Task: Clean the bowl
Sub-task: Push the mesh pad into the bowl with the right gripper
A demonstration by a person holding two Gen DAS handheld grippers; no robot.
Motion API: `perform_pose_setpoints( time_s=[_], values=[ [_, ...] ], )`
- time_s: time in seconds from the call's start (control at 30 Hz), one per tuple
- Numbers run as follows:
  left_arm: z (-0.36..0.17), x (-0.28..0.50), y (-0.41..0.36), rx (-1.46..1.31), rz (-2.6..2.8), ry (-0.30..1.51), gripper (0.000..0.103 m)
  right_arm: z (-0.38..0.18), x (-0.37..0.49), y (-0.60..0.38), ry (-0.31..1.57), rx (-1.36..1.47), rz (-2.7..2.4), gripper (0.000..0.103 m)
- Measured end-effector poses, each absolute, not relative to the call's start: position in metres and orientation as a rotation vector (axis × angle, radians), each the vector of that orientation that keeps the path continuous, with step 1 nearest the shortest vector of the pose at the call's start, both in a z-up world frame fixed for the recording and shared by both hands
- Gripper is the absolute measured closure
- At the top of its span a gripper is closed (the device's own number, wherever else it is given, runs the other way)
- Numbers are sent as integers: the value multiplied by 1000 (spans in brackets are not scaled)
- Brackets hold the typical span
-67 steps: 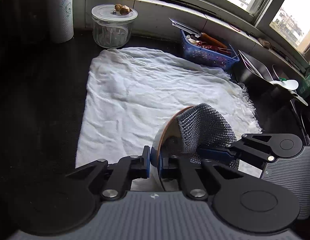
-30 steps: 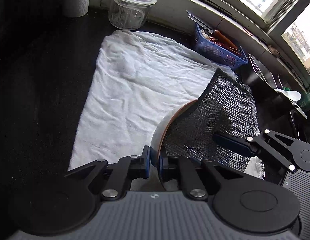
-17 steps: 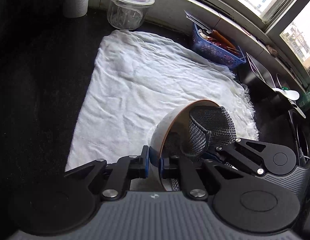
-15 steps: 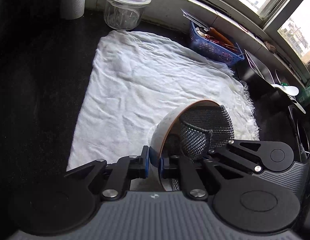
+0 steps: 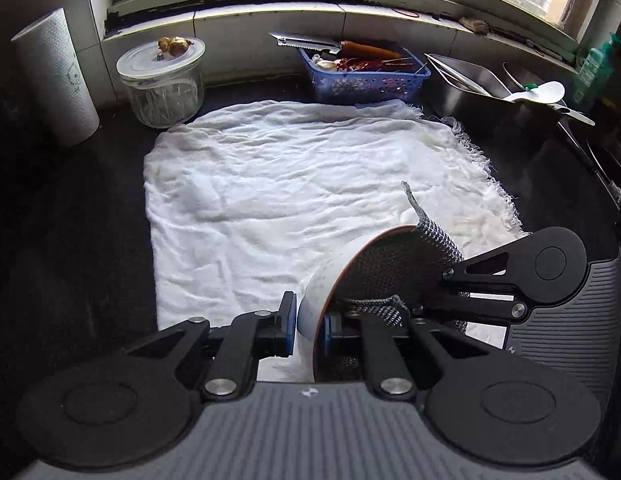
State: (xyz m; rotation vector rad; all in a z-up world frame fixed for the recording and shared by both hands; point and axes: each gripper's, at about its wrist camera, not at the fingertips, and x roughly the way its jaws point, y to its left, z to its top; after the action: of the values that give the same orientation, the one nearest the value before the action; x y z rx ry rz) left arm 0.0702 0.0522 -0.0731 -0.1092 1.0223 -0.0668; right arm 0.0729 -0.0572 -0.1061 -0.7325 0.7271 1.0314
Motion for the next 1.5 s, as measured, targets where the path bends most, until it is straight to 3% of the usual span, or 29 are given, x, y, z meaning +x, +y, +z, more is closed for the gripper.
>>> perform_pose_setpoints(
  time_s=[0.27, 0.4, 0.5, 0.63, 0.83, 1.0, 1.23, 1.37, 1.5],
  values=[
    [-93, 50, 90, -547, 124, 1061, 92, -93, 95, -62, 754, -565, 919, 97],
    [-98, 43, 96, -642, 157, 1075, 92, -103, 104, -61, 944, -354, 948, 97],
    [-97, 45, 94, -582, 120, 1108, 92, -105, 97, -55, 966, -326, 993, 97],
    [-79, 54, 59, -162, 54, 1080, 91, -105, 93, -53, 934, -382, 1000, 97],
    [-73, 75, 50, 58, -37, 1055, 90, -107, 81, -51, 848, -556, 1054, 97],
    [-75, 65, 60, -82, -10, 1032, 95, -107, 82, -62, 797, -633, 1034, 97],
    [-90, 37, 86, -489, 192, 1039, 93, -99, 102, -76, 934, -348, 918, 98],
    [-89, 36, 83, -485, 193, 1073, 93, -110, 101, -71, 1090, -168, 959, 97],
    [-81, 44, 70, -272, 129, 1075, 93, -108, 91, -60, 1043, -252, 999, 97]
  ],
)
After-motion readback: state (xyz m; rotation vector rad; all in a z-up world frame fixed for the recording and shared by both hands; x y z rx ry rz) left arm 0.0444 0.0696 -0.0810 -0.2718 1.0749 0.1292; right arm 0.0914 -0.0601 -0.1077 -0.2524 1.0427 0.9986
